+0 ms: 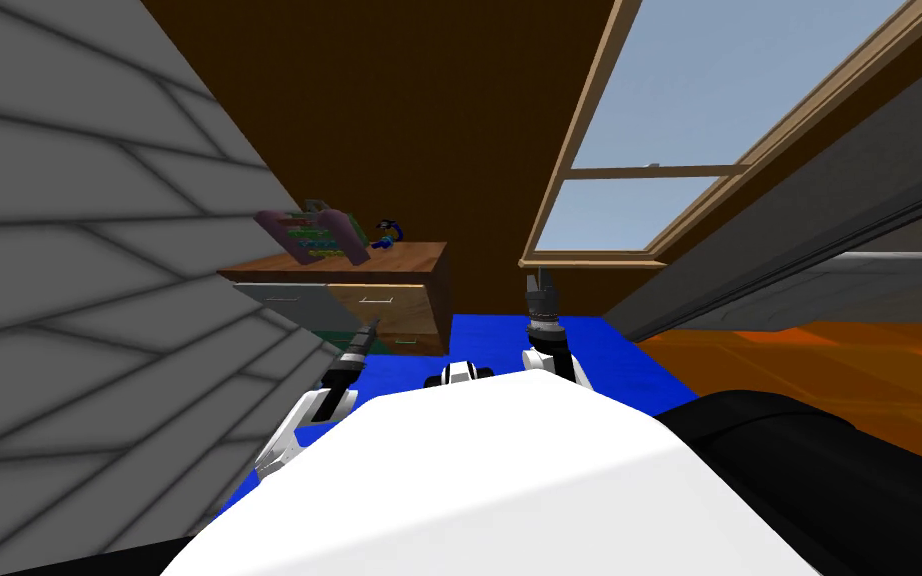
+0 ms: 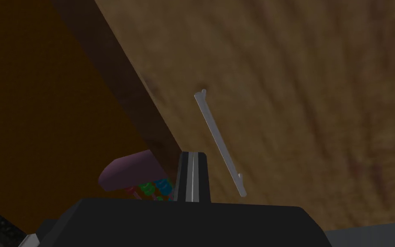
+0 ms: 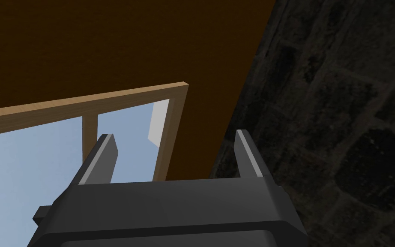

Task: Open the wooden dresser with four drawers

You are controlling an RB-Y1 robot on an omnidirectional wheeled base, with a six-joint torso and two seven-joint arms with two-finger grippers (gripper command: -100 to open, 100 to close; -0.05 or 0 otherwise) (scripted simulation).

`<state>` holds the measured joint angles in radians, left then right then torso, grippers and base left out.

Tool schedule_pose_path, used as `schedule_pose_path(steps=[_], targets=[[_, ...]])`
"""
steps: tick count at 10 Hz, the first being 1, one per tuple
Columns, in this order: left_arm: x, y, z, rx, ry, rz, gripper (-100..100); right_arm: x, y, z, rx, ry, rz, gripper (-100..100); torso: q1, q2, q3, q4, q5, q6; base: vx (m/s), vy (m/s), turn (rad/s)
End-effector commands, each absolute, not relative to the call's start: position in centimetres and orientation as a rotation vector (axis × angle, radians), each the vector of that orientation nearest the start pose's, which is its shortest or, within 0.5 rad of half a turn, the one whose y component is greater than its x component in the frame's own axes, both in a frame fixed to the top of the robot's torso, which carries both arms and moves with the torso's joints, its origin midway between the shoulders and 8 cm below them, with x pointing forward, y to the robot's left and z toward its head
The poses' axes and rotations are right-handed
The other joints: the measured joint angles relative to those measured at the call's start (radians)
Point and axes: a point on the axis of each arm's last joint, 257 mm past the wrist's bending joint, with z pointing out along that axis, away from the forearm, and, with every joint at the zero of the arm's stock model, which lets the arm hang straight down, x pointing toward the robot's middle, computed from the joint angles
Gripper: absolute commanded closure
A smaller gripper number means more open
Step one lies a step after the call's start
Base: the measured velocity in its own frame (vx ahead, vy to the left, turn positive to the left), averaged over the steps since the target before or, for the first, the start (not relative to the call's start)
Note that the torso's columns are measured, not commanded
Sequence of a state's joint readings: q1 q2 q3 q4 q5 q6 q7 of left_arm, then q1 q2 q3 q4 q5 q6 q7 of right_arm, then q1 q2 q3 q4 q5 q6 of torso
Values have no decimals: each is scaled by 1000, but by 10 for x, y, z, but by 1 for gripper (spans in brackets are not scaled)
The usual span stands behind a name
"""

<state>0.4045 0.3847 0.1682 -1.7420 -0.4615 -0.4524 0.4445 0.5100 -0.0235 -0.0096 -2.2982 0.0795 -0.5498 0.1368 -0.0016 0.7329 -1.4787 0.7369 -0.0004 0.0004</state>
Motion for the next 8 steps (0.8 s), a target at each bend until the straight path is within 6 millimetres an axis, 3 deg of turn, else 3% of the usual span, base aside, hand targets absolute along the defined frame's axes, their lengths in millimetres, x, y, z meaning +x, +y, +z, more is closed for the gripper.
schedule_pose_path(steps=[1, 6, 7, 8], targets=[[415, 365, -196, -716, 1346, -993, -100, 332, -268, 38, 489, 665, 1127, 0, -1, -8, -5, -2, 0, 0, 145, -21, -39], [416, 368, -190, -711, 1347, -985, -100, 332, -268, 38, 489, 665, 1127, 0, 2, 9, 6, 3, 1, 0, 125, -26, -26], [416, 368, -189, -713, 1346, -985, 100, 332, -268, 38, 489, 665, 1127, 0, 2, 9, 5, 2, 1, -1, 12, -3, 2], [412, 366, -187, -706, 1351, -993, 100, 332, -268, 38, 489, 665, 1127, 0, 3, 10, 5, 2, 1, -1, -104, 8, 70]])
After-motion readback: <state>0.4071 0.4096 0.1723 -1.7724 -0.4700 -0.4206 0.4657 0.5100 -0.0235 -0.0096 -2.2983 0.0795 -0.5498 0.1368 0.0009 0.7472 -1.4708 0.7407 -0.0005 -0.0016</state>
